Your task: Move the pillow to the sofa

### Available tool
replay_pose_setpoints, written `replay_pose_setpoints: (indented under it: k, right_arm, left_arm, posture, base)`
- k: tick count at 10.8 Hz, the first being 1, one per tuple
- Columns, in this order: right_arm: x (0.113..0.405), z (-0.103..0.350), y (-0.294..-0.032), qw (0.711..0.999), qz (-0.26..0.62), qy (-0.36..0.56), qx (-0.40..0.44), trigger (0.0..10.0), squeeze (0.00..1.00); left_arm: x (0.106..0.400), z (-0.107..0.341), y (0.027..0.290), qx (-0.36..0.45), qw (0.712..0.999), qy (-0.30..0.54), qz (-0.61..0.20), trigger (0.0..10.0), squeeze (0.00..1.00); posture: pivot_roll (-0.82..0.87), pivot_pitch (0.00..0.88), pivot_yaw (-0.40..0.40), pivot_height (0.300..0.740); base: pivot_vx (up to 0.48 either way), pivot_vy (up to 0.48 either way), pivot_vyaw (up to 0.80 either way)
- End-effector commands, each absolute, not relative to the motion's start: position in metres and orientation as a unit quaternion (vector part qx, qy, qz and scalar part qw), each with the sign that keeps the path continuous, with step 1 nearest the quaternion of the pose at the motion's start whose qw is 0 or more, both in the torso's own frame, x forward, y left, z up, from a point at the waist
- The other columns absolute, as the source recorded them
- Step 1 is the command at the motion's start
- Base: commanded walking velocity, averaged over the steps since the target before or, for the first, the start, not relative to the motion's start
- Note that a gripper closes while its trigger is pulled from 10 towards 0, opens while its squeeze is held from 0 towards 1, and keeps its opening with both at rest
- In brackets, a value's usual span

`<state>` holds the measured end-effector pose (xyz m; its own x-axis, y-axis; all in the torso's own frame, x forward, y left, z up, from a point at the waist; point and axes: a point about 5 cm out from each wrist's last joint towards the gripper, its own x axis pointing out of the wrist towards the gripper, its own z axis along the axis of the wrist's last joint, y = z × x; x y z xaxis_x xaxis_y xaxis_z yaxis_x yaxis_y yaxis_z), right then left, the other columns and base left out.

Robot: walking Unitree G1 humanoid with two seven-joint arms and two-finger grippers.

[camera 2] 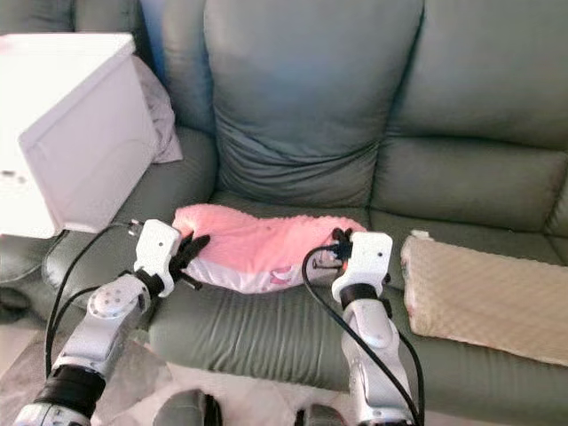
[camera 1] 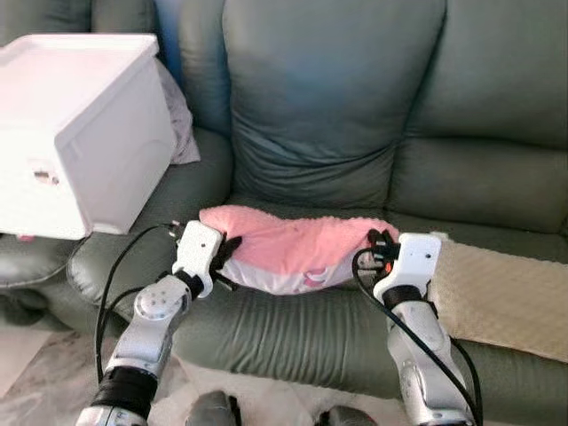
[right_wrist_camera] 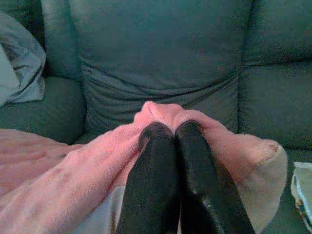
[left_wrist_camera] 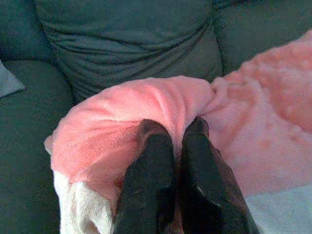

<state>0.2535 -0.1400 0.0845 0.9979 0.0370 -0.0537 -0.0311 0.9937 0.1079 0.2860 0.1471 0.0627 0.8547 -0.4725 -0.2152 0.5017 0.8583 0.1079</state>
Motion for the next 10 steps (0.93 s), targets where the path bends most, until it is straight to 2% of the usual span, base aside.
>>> replay_pose_setpoints:
  k: [1,10]
  right_arm:
    - [0.256,0.092,-0.136,0.998,0.022,0.012,0.059,10.0,0.00]
    - [0.261,0.094,-0.142,0.999,0.009,0.006,0.048,10.0,0.00]
  left_arm:
    - [0.288,0.068,0.145,0.098,0.954,0.081,-0.272,10.0,0.00]
    - [0.291,0.083,0.138,0.100,0.947,0.039,-0.302,10.0,0.00]
  posture:
    - [-0.05,0.000,-0.008,0.646]
    - [-0.05,0.000,-0.005,0.638]
  base:
    - [0.000,0.000,0.00]
    - [0.000,0.000,0.00]
